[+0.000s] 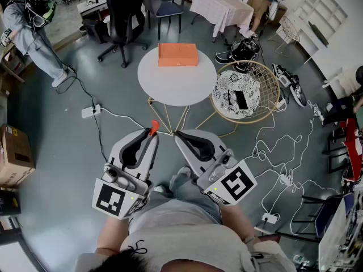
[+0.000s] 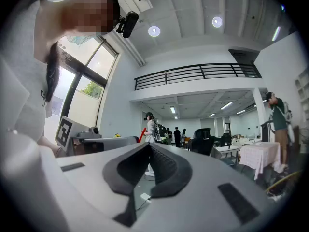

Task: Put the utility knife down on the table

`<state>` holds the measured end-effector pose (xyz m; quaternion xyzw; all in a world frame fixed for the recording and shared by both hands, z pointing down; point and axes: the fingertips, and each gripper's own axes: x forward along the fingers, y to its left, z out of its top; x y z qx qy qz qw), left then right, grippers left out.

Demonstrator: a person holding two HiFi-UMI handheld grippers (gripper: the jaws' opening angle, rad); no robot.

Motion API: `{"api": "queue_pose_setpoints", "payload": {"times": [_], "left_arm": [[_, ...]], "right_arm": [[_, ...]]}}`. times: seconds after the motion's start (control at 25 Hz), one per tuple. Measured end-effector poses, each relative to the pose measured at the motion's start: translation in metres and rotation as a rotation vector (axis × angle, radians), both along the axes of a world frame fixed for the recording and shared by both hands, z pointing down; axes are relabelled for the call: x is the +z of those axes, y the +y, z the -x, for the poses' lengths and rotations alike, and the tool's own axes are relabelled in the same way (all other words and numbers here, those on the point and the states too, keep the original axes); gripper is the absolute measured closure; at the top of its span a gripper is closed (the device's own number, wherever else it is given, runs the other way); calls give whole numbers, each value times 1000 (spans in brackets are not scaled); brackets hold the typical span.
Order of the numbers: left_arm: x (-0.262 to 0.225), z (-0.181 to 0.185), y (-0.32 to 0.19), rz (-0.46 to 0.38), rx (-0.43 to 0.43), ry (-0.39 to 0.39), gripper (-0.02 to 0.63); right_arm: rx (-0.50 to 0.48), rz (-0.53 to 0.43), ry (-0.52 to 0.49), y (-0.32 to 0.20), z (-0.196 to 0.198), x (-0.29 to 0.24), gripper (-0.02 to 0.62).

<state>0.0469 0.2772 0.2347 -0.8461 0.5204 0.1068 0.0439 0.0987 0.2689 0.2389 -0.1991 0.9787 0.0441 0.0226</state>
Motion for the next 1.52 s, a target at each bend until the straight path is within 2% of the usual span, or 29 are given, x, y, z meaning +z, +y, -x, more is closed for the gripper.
{"api": "queue_pose_setpoints", "payload": {"times": [0.48, 0.8, 1.2, 1.52], "left_arm": [[-2, 10, 2, -9, 19, -1, 548], [4, 15, -22, 6, 10, 4, 548], [9, 22, -110, 4, -86, -10, 548], [1, 18, -196, 2, -182, 2, 548]], "right_arm": [[5, -11, 5, 4, 14, -3, 586], [38, 19, -43, -21, 7, -2, 586], [-34, -1, -46, -111, 9, 0, 586], [-148, 0, -47, -202, 13, -10, 586]]}}
